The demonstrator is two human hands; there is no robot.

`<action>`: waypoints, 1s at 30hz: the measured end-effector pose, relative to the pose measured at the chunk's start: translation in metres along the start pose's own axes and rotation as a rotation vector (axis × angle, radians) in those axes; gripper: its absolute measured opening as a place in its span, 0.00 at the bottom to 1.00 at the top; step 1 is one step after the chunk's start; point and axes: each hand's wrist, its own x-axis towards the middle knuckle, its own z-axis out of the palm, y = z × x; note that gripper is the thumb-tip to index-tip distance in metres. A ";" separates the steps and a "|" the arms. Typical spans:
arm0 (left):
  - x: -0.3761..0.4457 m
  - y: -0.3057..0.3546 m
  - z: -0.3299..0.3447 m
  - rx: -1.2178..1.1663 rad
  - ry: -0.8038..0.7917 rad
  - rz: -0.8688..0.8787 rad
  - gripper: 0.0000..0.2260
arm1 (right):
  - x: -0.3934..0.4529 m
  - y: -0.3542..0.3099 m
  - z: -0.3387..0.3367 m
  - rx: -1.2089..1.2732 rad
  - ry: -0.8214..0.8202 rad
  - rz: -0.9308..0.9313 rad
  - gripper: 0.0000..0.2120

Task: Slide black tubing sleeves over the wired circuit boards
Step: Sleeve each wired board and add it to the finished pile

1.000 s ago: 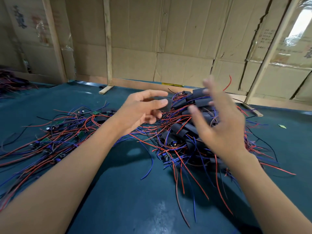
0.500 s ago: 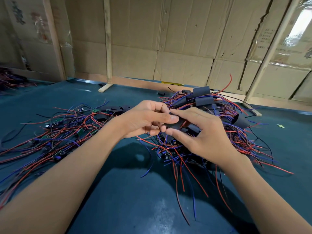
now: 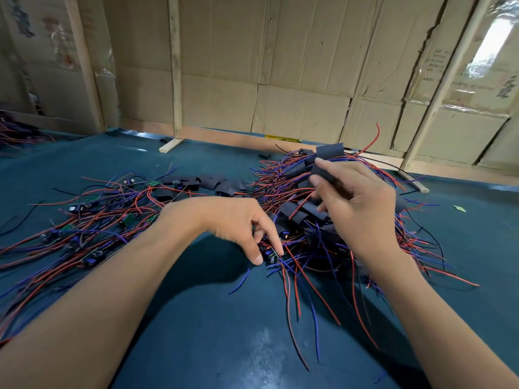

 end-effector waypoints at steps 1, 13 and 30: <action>0.002 0.000 0.001 0.032 0.004 -0.012 0.15 | 0.000 0.000 0.000 -0.008 -0.002 0.003 0.14; -0.005 0.004 -0.006 -0.611 0.340 0.192 0.07 | 0.002 -0.002 0.000 0.176 0.142 0.255 0.18; 0.005 0.006 -0.006 -0.910 0.583 0.188 0.05 | 0.012 -0.014 -0.013 1.090 -0.268 0.793 0.17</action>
